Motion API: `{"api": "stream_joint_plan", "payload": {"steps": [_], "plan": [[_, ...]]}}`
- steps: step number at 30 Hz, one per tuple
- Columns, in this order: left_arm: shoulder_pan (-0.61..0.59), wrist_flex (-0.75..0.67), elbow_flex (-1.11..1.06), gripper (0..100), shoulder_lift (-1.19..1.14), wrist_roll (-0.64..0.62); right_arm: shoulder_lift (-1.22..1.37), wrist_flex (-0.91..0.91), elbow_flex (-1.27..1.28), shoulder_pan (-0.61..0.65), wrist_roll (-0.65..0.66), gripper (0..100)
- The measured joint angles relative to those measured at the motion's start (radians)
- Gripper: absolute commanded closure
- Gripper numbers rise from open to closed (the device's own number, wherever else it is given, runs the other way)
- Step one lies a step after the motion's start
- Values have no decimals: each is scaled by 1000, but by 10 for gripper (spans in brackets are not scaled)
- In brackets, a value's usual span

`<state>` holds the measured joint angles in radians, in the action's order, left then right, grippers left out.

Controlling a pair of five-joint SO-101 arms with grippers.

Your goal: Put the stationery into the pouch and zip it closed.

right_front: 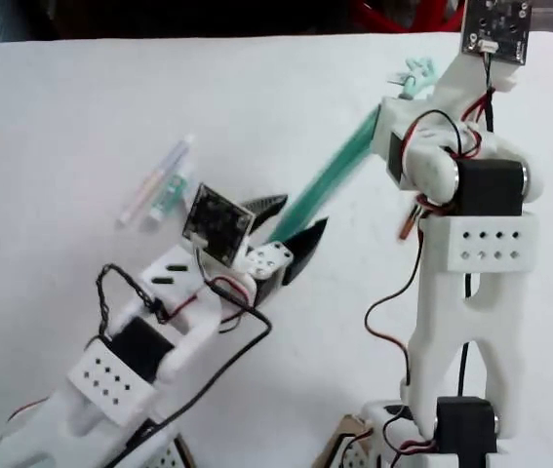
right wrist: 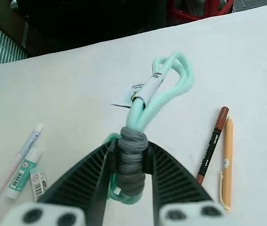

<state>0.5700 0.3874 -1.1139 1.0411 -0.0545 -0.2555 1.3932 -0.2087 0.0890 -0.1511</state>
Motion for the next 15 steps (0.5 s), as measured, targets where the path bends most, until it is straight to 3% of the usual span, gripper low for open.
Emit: {"api": "stream_joint_plan", "payload": {"steps": [15], "plan": [[5, -471, -107, 922, -273, 58, 55, 0, -3, -12, -8, 981]]}}
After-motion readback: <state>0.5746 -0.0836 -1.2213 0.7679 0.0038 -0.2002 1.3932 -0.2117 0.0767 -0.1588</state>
